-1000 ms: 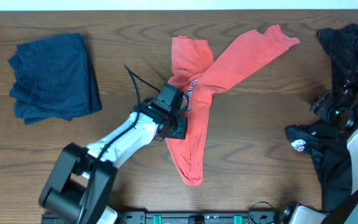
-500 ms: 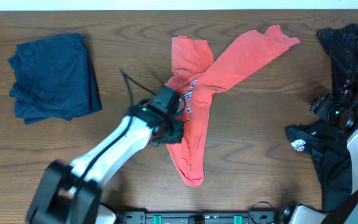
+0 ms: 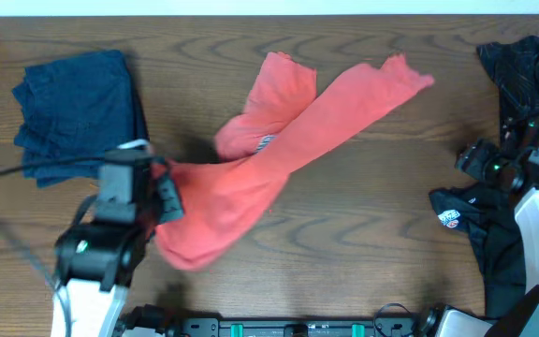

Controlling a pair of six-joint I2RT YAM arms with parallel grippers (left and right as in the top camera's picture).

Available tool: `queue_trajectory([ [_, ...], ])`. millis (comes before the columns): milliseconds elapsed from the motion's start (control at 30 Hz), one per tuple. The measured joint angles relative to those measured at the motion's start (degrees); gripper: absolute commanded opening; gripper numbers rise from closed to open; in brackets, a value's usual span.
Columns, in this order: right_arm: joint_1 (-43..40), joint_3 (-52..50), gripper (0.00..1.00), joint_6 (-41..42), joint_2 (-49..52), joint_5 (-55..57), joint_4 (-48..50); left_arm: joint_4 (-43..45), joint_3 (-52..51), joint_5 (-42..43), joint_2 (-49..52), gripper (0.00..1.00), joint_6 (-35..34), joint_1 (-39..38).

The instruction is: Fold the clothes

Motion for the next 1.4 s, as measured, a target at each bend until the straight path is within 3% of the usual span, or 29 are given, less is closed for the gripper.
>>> queue_trajectory([
  [200, 4.74, 0.0, 0.68, -1.38, 0.33, -0.07, 0.79, 0.0, 0.0, 4.07, -5.07, 0.06, -0.76, 1.2],
  [367, 10.29, 0.48, 0.64, -4.2, 2.62, -2.71, 1.16, -5.22, 0.0, 7.3, -6.12, 0.06, -0.81, 1.2],
  [633, 20.5, 15.93, 0.75, -7.04, 15.3, -3.82, -5.75, -14.78, -0.04, 8.66, -6.12, 0.06, -0.83, 1.2],
  [800, 24.85, 27.32, 0.76, -6.99, 24.26, -3.52, 2.69, -13.14, -0.04, 8.72, -6.01, 0.06, -0.79, 1.2],
  [1033, 28.17, 34.01, 0.86, -6.64, 37.24, -2.95, 16.13, -11.63, -0.04, 8.72, -4.26, 0.06, -0.79, 1.2],
  [1267, 28.52, 40.85, 0.91, -4.28, 50.77, -2.38, 17.18, -11.58, -0.04, 8.72, -0.52, 0.06, -0.79, 1.2],
  [1400, 28.85, 44.59, 0.86, -4.11, 53.05, -2.27, 17.49, -11.58, -0.04, 8.72, 1.49, 0.06, -0.79, 1.2],
])
